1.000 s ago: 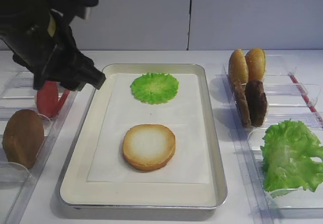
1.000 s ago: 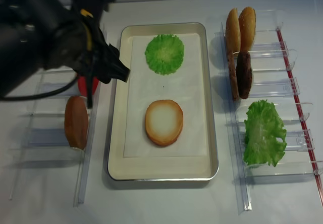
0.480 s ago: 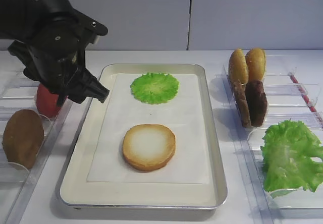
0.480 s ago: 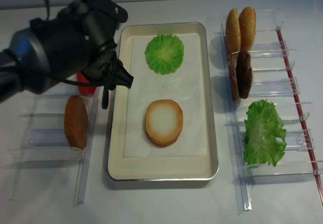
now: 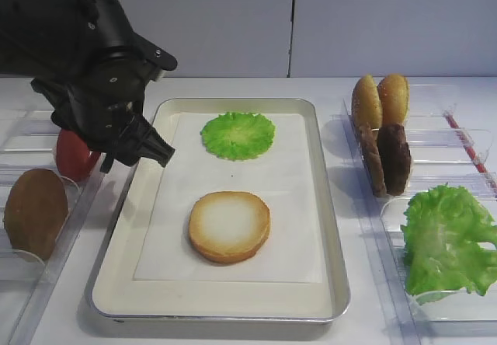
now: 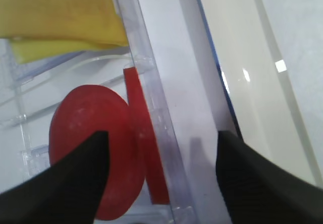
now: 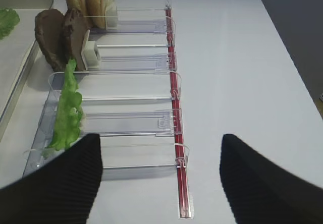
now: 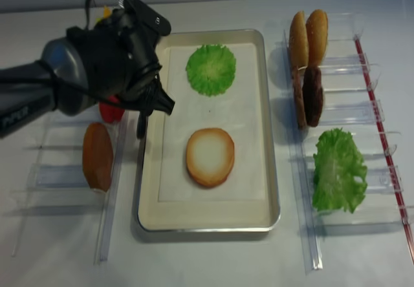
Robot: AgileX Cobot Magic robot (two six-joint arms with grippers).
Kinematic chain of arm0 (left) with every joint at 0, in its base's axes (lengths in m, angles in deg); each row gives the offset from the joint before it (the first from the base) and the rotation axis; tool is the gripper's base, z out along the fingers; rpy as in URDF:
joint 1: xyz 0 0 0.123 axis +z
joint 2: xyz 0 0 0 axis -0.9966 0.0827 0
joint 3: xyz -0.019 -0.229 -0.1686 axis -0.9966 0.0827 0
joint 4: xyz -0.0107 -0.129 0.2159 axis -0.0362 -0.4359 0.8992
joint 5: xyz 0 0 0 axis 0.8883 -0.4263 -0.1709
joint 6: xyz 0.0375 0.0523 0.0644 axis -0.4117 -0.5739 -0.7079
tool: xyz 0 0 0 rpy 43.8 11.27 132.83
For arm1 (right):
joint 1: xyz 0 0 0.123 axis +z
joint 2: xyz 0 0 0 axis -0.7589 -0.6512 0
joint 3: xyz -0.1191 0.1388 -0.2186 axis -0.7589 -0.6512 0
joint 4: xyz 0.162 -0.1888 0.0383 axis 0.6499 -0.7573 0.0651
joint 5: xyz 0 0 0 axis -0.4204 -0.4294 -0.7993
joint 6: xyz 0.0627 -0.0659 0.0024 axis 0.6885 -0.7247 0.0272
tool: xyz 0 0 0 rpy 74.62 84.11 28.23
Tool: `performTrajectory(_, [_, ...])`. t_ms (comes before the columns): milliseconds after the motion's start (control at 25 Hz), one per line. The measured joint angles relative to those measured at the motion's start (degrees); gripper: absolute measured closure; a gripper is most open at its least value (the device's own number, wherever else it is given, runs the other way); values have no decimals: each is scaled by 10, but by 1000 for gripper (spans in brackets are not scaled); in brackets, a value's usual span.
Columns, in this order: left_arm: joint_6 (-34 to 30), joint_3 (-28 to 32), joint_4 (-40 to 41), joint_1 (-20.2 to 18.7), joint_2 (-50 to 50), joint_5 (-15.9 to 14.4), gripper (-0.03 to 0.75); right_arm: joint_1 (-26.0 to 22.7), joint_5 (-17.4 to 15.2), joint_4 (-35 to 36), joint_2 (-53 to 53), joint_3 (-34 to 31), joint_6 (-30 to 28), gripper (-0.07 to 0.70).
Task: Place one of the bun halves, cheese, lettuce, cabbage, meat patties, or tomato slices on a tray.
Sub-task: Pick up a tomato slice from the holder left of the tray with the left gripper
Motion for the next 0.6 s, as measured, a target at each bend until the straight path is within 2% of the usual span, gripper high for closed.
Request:
performTrajectory(240, [3,0,11,0,5,-1,267,0,0,0,0,0,0,104])
performTrajectory(600, [9,0,29,0,6,-1,374,0,0,0,0,0,0,104])
